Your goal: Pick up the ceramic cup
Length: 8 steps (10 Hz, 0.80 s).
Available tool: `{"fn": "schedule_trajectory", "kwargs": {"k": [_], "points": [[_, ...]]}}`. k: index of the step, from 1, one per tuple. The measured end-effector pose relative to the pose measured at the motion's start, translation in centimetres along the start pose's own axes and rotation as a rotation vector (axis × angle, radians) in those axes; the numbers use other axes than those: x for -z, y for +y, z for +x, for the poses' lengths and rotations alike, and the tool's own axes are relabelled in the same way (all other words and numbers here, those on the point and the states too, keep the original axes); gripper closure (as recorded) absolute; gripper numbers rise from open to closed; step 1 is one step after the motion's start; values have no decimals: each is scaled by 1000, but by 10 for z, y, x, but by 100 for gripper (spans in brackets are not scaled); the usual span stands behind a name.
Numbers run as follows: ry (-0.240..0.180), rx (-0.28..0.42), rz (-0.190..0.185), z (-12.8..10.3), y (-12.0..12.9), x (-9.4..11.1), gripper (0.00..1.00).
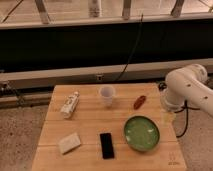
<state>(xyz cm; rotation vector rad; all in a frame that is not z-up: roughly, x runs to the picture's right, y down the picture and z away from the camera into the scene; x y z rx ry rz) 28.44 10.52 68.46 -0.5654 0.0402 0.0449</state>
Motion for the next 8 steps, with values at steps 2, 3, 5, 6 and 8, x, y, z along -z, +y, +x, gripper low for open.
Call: {"fn": "schedule_trajectory", "kwargs": {"k": [2,3,5,6,8], "points": [[0,0,0,0,0,0,20],[0,0,0,0,0,0,20],[0,0,0,0,0,0,20],[0,0,0,0,0,0,20],[14,18,11,-4,-6,1,20]]}}
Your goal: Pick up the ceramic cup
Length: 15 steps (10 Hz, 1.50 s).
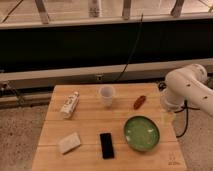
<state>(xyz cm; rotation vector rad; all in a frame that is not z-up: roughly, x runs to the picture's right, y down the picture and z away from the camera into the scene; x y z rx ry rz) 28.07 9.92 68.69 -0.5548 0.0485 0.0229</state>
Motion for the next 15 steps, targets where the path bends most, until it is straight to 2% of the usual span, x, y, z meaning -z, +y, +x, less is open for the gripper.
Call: {"fn": "schedule_trajectory", "kwargs": {"k": [3,6,9,12,15], "points": [[30,74,34,-30,-36,0,20],[51,104,45,-33,-41,1,20],[62,192,66,-62,-62,-4,20],[74,253,83,-69,-69,-7,20],[75,322,103,-90,-80,-11,20]]}}
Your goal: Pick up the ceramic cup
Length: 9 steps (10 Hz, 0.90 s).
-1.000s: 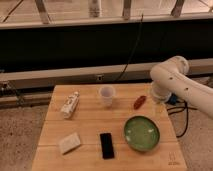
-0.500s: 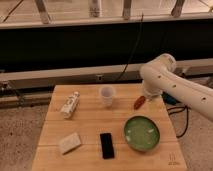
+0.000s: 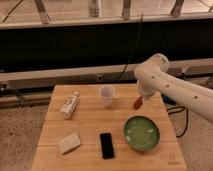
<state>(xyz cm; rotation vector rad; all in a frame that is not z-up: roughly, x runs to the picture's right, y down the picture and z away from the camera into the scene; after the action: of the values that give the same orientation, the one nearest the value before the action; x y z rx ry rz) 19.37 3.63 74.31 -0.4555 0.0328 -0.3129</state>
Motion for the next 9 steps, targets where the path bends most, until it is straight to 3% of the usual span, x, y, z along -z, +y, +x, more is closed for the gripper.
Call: {"fn": "schedule_trajectory", "kwargs": {"k": [9], "points": [[-12,172,61,-24,-35,-14,20]]}}
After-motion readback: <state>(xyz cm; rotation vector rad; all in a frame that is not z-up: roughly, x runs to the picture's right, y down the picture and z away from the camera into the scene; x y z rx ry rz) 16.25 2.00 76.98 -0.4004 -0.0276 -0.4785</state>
